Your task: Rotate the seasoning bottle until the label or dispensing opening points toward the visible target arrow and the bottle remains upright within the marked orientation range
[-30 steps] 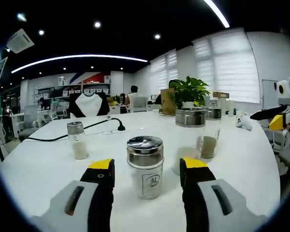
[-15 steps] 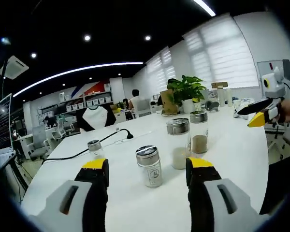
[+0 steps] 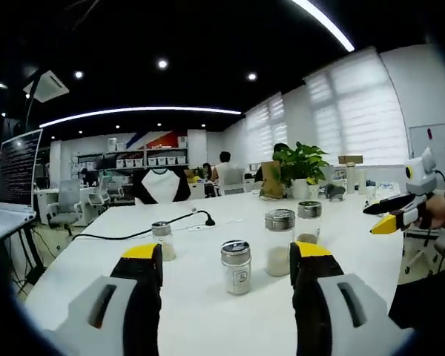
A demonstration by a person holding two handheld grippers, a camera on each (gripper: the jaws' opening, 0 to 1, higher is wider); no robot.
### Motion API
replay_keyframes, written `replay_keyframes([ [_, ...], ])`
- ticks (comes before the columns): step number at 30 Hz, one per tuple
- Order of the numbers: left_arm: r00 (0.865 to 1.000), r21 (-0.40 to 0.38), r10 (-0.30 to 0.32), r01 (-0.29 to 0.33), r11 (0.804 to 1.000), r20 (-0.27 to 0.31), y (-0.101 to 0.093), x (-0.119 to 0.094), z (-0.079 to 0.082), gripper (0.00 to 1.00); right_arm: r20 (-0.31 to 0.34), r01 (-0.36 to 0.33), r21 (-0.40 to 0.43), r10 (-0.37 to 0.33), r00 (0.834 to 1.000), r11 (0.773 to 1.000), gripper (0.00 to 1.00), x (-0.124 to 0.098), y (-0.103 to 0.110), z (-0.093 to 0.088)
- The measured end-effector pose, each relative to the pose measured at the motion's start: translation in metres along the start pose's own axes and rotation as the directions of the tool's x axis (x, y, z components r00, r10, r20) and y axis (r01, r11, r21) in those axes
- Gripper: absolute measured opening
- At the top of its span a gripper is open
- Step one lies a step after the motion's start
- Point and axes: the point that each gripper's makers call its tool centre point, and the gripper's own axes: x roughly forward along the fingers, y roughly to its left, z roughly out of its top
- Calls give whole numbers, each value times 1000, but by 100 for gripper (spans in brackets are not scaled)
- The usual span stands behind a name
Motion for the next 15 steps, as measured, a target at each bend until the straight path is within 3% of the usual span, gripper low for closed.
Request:
replay_keyframes([
  [3,999,-1,4,-4,1000,34,3,-3,9,75,-3,5,-4,-5,1000,1000,80,1,-1,-1],
  [9,1000,14,10,-10,1000,30,9,0,15,74,3,14,4,-14,1000,1000,80,5,-5,0],
  [15,998,-7,52,-51,999,38,42,13,18,74,-4,7,4,-7,1000,1000,80,5,-1,-1],
])
